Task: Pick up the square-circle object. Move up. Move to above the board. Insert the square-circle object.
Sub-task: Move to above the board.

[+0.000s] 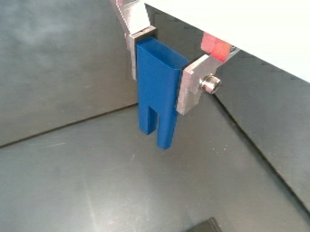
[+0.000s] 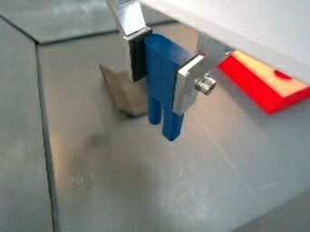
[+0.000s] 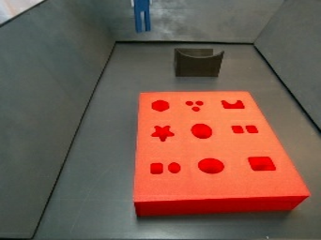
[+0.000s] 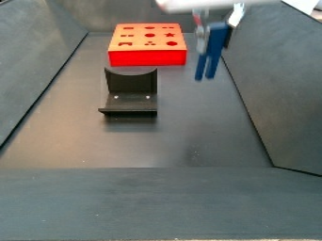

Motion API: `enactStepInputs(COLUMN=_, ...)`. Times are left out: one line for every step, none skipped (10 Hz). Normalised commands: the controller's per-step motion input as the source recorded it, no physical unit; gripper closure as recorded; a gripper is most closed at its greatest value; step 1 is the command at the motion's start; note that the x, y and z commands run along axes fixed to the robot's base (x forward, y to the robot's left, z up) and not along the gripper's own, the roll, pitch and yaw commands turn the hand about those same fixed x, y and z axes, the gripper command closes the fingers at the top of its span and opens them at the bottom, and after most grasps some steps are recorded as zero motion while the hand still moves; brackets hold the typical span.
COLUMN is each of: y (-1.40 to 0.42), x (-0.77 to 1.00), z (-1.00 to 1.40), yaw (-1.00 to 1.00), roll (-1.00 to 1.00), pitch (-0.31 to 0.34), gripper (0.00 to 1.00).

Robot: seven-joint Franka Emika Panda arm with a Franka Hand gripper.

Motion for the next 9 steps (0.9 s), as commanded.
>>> enactStepInputs(y=-0.12, x=0.14, z=1.0, yaw=0.03, roll=-0.13, pitch=0.037, gripper=1.0)
enactStepInputs(y=-0.11, x=0.13, z=1.0, yaw=0.03, roll=-0.1, pitch=0.071, gripper=1.0)
enactStepInputs(y=-0.09, x=0.12, z=0.97, yaw=0.03, roll=-0.08, pitch=0.08, gripper=1.0)
enactStepInputs(y=-0.05, x=0.07, z=0.72, yaw=0.02, roll=-0.05, pitch=0.082, gripper=1.0)
enactStepInputs(y=-0.04, x=0.05, z=0.54, yaw=0.02, roll=-0.03, pitch=0.081, gripper=1.0)
enactStepInputs(y=-0.03, x=0.03, z=0.37, yaw=0.02, roll=-0.02, pitch=0.083, gripper=1.0)
enactStepInputs(y=-1.0, x=0.14, z=0.21, yaw=-1.0, roll=0.19, pitch=0.218, gripper=1.0)
enactStepInputs(y=-1.0, x=0.15, z=0.19, yaw=-1.0, roll=0.22, pitch=0.219, gripper=1.0)
enactStepInputs(y=-1.0, x=0.15, z=0.19, yaw=-1.0, roll=0.22, pitch=0.234, gripper=1.0)
